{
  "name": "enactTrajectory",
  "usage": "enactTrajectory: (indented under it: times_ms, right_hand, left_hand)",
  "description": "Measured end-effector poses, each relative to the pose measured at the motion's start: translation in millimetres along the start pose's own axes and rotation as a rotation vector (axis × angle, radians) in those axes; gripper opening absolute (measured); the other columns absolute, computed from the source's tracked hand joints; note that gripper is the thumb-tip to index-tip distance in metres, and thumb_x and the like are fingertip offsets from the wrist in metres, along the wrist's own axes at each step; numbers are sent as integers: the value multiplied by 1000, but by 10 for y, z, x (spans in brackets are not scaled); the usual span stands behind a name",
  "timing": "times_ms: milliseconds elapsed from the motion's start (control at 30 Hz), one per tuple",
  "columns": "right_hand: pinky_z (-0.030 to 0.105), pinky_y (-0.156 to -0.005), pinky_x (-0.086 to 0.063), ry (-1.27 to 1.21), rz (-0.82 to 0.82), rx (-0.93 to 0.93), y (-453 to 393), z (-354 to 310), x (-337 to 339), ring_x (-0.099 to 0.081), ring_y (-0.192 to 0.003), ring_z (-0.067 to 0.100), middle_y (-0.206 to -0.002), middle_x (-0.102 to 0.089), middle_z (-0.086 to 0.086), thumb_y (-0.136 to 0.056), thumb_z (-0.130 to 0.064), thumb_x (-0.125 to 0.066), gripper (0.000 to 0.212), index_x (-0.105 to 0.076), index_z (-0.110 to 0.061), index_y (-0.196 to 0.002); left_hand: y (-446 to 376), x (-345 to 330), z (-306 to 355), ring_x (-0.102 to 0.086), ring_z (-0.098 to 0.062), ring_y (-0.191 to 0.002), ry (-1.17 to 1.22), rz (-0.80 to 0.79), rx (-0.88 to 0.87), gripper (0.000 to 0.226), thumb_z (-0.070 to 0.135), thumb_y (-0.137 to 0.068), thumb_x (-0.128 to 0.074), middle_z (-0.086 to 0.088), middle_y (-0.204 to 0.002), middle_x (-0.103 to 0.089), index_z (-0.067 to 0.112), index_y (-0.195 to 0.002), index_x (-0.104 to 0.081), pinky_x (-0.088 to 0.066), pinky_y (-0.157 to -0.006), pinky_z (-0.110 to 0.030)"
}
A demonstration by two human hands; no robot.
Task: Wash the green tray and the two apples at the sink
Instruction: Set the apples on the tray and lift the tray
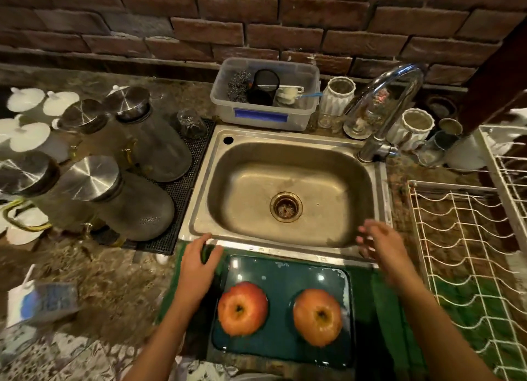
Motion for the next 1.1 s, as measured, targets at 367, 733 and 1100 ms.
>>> enactTrajectory:
  times_ms: [367,733,1100]
  right_hand:
    - [26,-84,-38,424,-67,-45,1076,839,-107,-60,-109,24,-124,-63,15,-92,-48,-61,65,-52,-2,-138]
    - [18,-71,-45,330,-231,-84,1210,876,-205,-56,-87,4,-101,-58,-8,-70,-63,-69,86,-49,-16,-138]
    - [39,-106,-42,221,-152,-76,1269,930,-246,-45,-136,31,-154,-40,17,-72,-59,-76,113,-23,-3,-155]
  left_hand:
    - [604,132,-121,-58,-25,-116,86,-342,341,61,46,-88,-69,-7,-125,-60,14,-137,-53,-49,-102,-45]
    - [805,158,-210,-60,-21,-114,122,-536,409,111,75,-51,-81,-6,-126,-64,14,-139,-51,-53,-97,-45]
    - [892,100,-184,-62,-26,-113,205,-414,408,90,61,-60,-82,-10,-120,-67,10,-131,-58,-53,-97,-45]
Point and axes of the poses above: each hand's wrist, its own y-axis away from the middle knuckle, its own x-axis out of the back of the hand, z = x × y, the point moved 3 cm from there along -y, towards the middle knuckle
